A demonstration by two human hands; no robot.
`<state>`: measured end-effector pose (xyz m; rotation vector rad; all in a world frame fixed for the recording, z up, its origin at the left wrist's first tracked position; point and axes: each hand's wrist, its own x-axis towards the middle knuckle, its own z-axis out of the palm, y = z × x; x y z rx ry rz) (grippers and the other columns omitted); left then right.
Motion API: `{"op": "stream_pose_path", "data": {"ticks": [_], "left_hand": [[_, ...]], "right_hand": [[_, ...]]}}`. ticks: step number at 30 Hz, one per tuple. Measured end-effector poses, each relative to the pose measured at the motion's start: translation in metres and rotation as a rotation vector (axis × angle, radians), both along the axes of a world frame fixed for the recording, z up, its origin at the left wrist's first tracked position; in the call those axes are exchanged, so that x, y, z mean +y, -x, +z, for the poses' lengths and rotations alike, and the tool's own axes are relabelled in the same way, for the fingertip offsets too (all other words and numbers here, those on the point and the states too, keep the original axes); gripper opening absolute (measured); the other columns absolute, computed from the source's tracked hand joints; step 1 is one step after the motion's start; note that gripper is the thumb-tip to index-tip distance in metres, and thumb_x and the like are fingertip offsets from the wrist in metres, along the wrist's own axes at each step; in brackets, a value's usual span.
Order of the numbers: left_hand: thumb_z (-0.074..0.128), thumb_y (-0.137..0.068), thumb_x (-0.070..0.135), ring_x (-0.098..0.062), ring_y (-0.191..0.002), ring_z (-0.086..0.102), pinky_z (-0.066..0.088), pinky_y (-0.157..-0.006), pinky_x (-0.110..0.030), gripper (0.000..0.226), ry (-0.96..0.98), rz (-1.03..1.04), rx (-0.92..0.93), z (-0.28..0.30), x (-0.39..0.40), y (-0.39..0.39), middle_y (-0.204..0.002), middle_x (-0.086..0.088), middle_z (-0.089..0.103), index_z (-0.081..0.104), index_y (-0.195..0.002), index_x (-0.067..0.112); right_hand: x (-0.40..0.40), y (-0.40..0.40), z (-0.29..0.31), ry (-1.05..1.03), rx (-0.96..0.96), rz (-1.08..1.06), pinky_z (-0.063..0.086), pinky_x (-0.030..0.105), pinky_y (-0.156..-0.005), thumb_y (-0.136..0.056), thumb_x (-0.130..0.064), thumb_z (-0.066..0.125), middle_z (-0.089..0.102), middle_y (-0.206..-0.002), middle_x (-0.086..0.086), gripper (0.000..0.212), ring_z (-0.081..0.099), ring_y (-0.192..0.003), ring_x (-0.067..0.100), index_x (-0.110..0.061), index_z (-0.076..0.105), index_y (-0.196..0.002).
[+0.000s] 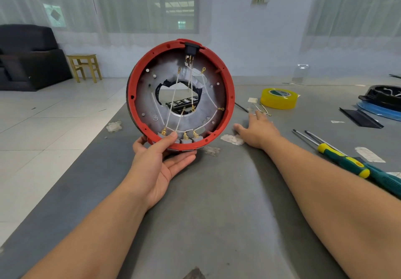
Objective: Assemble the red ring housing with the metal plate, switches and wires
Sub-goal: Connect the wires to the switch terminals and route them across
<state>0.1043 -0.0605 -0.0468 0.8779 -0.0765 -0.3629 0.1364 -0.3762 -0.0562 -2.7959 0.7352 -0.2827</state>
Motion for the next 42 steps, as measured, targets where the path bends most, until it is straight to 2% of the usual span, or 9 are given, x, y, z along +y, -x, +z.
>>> {"op": "stream_pose_path", "data": {"ticks": [4,9,12,17,24,32,36,39,42], "left_hand": [[0.076,-0.092,0.003,-0.055,-0.095,0.074,0.065,-0.074,-0.055,0.068,0.008,0.005,0.001,0.000,0.000,0.000,-0.122,-0.028,0.070,0.038,-0.141,0.031],[0.076,-0.092,0.003,-0.055,-0.093,0.075,0.065,-0.072,-0.055,0.067,0.014,0.023,0.005,-0.002,-0.002,-0.004,-0.121,-0.028,0.071,0.040,-0.141,0.030],[0.076,-0.091,0.003,-0.055,-0.094,0.074,0.065,-0.073,-0.056,0.067,0.015,0.024,0.004,-0.003,-0.002,-0.005,-0.120,-0.028,0.072,0.041,-0.140,0.031],[0.077,-0.091,0.004,-0.055,-0.095,0.074,0.065,-0.075,-0.057,0.068,0.016,0.020,0.007,-0.002,-0.002,-0.005,-0.121,-0.027,0.071,0.040,-0.140,0.032],[0.074,-0.094,0.003,-0.054,-0.094,0.075,0.065,-0.074,-0.056,0.060,0.004,0.029,0.021,0.002,-0.002,0.001,-0.123,-0.028,0.069,0.039,-0.135,0.030],[0.073,-0.095,0.002,-0.052,-0.092,0.076,0.065,-0.074,-0.056,0.065,-0.028,0.047,0.010,0.006,-0.003,0.007,-0.120,-0.027,0.071,0.033,-0.138,0.031],[0.073,-0.095,0.001,-0.052,-0.091,0.076,0.066,-0.071,-0.053,0.065,-0.044,0.050,0.004,0.004,-0.003,0.007,-0.120,-0.026,0.070,0.033,-0.137,0.031],[0.072,-0.095,0.001,-0.052,-0.092,0.076,0.066,-0.072,-0.054,0.069,-0.038,0.047,0.004,0.004,-0.002,0.005,-0.122,-0.026,0.070,0.032,-0.140,0.032],[0.073,-0.094,0.002,-0.052,-0.092,0.076,0.065,-0.072,-0.053,0.069,-0.038,0.039,0.000,0.003,-0.003,0.003,-0.121,-0.026,0.071,0.033,-0.141,0.033]], "right_hand": [[-0.021,-0.018,0.000,0.098,0.040,-0.090,-0.011,0.058,-0.122,-0.092,-0.078,0.025,0.004,-0.172,0.006,0.091,-0.003,-0.158,0.027,-0.022,0.014,-0.163],[-0.037,-0.032,0.003,0.114,0.075,-0.083,-0.011,0.061,-0.122,-0.092,-0.079,0.024,0.004,-0.172,0.003,0.089,-0.001,-0.158,0.027,-0.025,0.015,-0.163],[-0.039,-0.034,0.003,0.086,0.138,-0.042,-0.003,0.059,-0.124,-0.093,-0.078,0.021,0.012,-0.171,0.003,0.086,0.008,-0.158,0.027,-0.027,0.019,-0.162],[-0.031,-0.020,0.003,0.095,0.143,0.003,0.015,0.052,-0.125,-0.098,-0.069,0.023,0.024,-0.167,0.008,0.080,0.019,-0.155,0.029,-0.018,0.030,-0.159],[-0.001,0.028,0.000,0.115,0.089,0.112,0.029,0.047,-0.118,-0.102,-0.058,0.028,0.047,-0.150,0.009,0.061,0.039,-0.142,0.030,-0.016,0.052,-0.139],[0.039,0.092,0.000,0.153,-0.055,0.132,0.050,0.041,-0.092,-0.103,-0.046,0.036,0.063,-0.115,0.004,0.043,0.058,-0.111,0.027,-0.016,0.065,-0.107],[0.044,0.105,0.001,0.218,-0.122,0.120,0.049,0.037,-0.082,-0.100,-0.043,0.042,0.067,-0.108,0.000,0.035,0.062,-0.105,0.028,-0.020,0.068,-0.098],[0.040,0.102,0.008,0.057,-0.260,0.047,0.050,0.040,-0.094,-0.101,-0.036,0.047,0.062,-0.128,0.002,0.032,0.059,-0.115,0.028,-0.020,0.070,-0.116],[0.026,0.091,0.019,-0.152,-0.352,-0.100,0.050,0.039,-0.093,-0.099,-0.028,0.050,0.064,-0.126,0.009,0.028,0.059,-0.111,0.031,-0.018,0.071,-0.115]]}}
